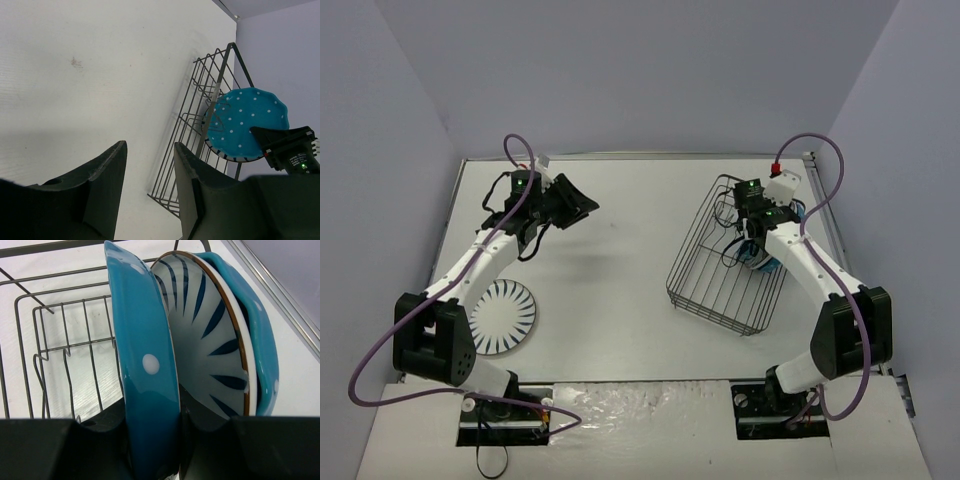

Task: Load the plates into the dish rack

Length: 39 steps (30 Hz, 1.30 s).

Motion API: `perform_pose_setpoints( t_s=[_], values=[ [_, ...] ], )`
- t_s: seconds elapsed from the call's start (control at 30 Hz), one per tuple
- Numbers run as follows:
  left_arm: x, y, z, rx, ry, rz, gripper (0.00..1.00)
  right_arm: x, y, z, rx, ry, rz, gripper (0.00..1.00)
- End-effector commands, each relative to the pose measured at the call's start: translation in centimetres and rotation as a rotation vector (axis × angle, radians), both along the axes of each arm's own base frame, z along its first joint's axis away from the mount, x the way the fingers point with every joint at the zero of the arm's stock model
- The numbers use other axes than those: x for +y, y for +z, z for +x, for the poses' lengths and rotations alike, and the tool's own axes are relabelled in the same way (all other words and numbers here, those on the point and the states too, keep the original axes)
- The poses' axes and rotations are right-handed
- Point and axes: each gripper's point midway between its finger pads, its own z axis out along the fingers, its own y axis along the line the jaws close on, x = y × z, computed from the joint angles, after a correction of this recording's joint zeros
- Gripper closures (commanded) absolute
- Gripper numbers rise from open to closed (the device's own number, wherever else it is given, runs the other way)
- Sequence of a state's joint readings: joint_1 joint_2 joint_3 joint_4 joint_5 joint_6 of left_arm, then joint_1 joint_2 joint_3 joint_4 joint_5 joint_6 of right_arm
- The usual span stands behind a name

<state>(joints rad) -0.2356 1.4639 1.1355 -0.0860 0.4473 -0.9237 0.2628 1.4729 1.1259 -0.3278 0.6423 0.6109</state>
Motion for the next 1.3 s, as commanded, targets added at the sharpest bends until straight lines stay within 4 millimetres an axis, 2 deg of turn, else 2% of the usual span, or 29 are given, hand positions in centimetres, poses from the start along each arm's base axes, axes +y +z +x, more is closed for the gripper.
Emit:
perform_pose_setpoints(
  t_s=[0.0,0.1,0.23,0.37,0.43,0.57,0.7,0.93,1.1,1.2,1.27],
  values=[
    [0.2,5.0,0.0,-0.138,-0.002,-0.023,0.62,-1.9,1.8,1.6,-0.066,-0.075,-0.036,1.0],
    [0.3,5.2,-0.1,-0.141,-0.003,-0.019,0.62,-1.9,0.6,1.8,-0.043,-0.074,-0.031,1.0],
    [0.2,5.7,-0.4,-0.147,-0.008,-0.021,0.62,-1.4,-0.5,2.2,-0.021,-0.058,-0.016,0.95],
    [0.3,6.2,-0.6,-0.159,-0.011,-0.019,0.62,-1.4,-0.6,2.1,-0.019,-0.059,-0.013,0.8],
    [0.3,6.2,-0.7,-0.157,-0.014,-0.015,0.62,-1.3,-0.2,2.1,-0.029,-0.053,-0.002,0.7],
    [0.4,6.6,-0.8,-0.162,-0.014,-0.014,0.62,-1.0,1.5,1.9,-0.066,-0.036,0.014,0.52],
    [0.5,6.9,-1.0,-0.168,-0.009,-0.014,0.62,-0.8,3.8,1.4,-0.111,-0.026,0.025,0.49],
    [1.0,7.5,-1.4,-0.174,0.005,0.006,0.62,0.2,10.2,-0.3,-0.229,0.015,0.048,0.47],
    [1.6,7.4,-2.0,-0.161,0.037,0.006,0.62,2.5,14.4,-1.8,-0.324,0.088,0.084,0.46],
    [2.7,7.2,-2.7,-0.15,0.089,0.019,0.61,6.8,15.9,-2.2,-0.377,0.223,0.177,0.44],
    [4.1,6.8,-3.4,-0.134,0.149,0.051,0.56,11.3,15.8,-1.7,-0.39,0.372,0.266,0.43]
  ],
)
